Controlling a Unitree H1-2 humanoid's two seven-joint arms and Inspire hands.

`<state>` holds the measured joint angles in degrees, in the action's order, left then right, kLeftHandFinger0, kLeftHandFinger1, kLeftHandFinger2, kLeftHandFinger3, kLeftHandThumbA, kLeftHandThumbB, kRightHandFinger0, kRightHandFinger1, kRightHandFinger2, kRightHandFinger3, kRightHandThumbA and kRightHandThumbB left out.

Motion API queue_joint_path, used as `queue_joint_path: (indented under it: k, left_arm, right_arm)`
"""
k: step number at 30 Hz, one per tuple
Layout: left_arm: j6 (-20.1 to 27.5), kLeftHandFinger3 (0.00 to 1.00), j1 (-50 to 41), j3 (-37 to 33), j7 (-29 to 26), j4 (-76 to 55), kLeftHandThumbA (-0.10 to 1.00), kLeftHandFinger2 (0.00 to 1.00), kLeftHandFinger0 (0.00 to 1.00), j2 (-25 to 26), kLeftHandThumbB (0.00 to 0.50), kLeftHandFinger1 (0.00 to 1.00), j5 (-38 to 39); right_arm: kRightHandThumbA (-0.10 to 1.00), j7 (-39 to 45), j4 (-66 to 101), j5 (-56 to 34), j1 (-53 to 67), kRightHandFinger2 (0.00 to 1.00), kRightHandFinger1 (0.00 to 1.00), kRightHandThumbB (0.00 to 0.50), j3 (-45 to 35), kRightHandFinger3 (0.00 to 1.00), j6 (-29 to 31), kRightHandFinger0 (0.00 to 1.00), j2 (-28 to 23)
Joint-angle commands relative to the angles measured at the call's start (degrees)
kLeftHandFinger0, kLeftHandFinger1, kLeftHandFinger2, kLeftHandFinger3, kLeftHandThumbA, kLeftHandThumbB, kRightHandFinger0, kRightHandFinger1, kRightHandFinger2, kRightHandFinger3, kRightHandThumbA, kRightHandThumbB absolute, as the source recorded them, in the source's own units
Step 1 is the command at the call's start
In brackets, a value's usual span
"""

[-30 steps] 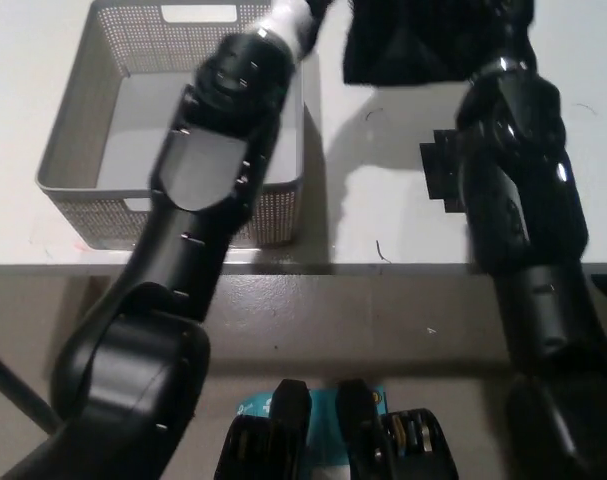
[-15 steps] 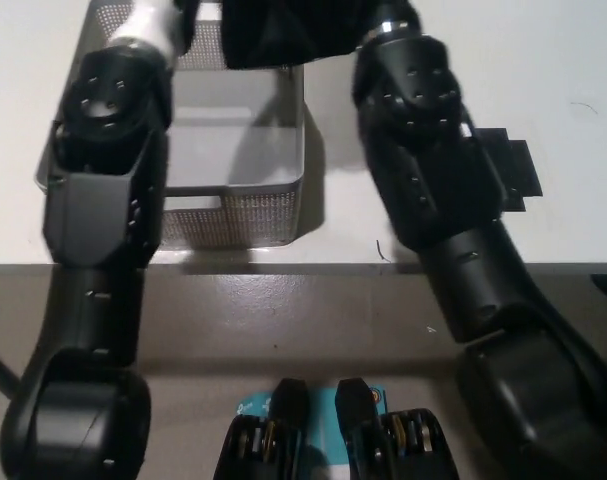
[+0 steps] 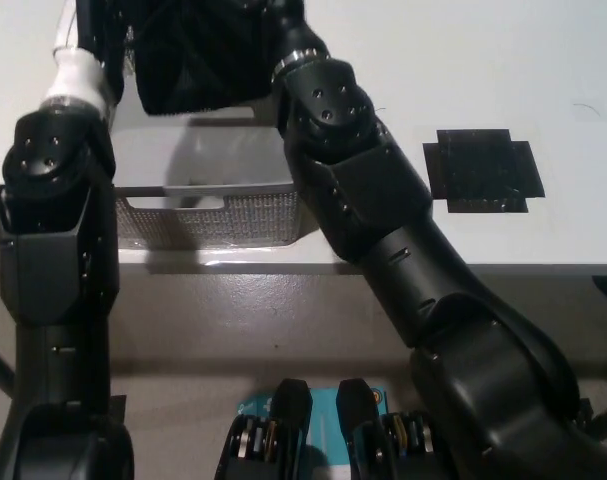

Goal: Use both hands to pick up a lunch bag on the right hand side and place it into a container on the left hand side

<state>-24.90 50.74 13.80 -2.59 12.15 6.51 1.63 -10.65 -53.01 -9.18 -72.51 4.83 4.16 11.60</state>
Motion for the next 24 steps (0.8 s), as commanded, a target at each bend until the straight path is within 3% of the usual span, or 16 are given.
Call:
queue_joint_path:
  k: [1, 6, 8, 13, 16, 19, 21, 23, 24]
  left_arm:
    - [3.82, 1.0, 4.64, -0.77, 2.15, -0.94, 1.0, 1.0, 1.0, -1.73, 0.259, 1.0, 4.49]
    - [6.79, 1.0, 3.86, 0.05, 1.26, 4.27, 1.0, 1.0, 1.0, -2.81, 0.21, 1.0, 5.12]
    - [7.22, 1.0, 3.01, -0.24, 1.64, 5.5, 1.0, 1.0, 1.0, -2.72, 0.214, 1.0, 4.86]
    - [8.03, 1.0, 0.81, -1.56, 2.34, 8.75, 1.0, 1.0, 1.0, -1.99, 0.205, 1.0, 3.61]
    - [6.29, 1.0, -0.7, -3.16, 2.47, 10.66, 1.0, 1.0, 1.0, -0.81, 0.194, 1.0, 2.1]
    - [5.22, 1.0, -4.34, -6.79, 6.19, 10.78, 1.0, 1.0, 1.0, 2.25, 0.177, 1.0, 0.66]
    - [2.62, 1.0, -6.71, -8.86, 8.42, 9.44, 1.0, 1.0, 1.0, 5.82, 0.194, 1.0, 0.29]
    - [2.12, 1.0, -8.31, -9.23, 9.86, 8.94, 1.0, 1.0, 1.0, 8.7, 0.193, 1.0, 1.14]
    - [1.58, 1.0, -9.52, -9.39, 10.79, 8.35, 1.0, 1.0, 1.0, 11.04, 0.212, 1.0, 1.11]
  right_arm:
    - [1.0, 7.26, -2.82, 0.1, -3.04, 1.0, 1.0, 0.215, 0.68, 1.0, 2.82, 1.0, 4.35]
    - [1.0, 9.61, -8.0, -1.2, -2.29, 1.0, 1.0, 0.154, -1.03, 1.0, 5.08, 1.0, 4.58]
    - [1.0, 9.75, -10.28, -2.0, -2.28, 1.0, 1.0, 0.183, -2.16, 1.0, 4.59, 1.0, 5.05]
    - [1.0, 12.19, -15.31, -1.48, -1.33, 1.0, 1.0, 0.139, -3.21, 1.0, 7.87, 1.0, 5.34]
    - [1.0, 12.92, -18.96, 0.26, -0.6, 1.0, 1.0, 0.153, -2.29, 1.0, 7.62, 1.0, 5.19]
    - [1.0, 13.46, -20.76, 3.03, 1.46, 1.0, 1.0, 0.152, 0.29, 1.0, 6.42, 1.0, 5.07]
    - [1.0, 17.24, -20.46, 3.55, 1.96, 1.0, 1.0, 0.056, 1.77, 1.0, 2.25, 1.0, 3.38]
    - [1.0, 19.1, -18.9, 5.87, 2.35, 1.0, 1.0, 0.02, 4.74, 1.0, 0.41, 1.0, 1.13]
    - [0.62, 19.17, -17.02, 7.96, 2.9, 1.0, 1.0, 0.028, 7.1, 1.0, -1.09, 1.0, -0.4]
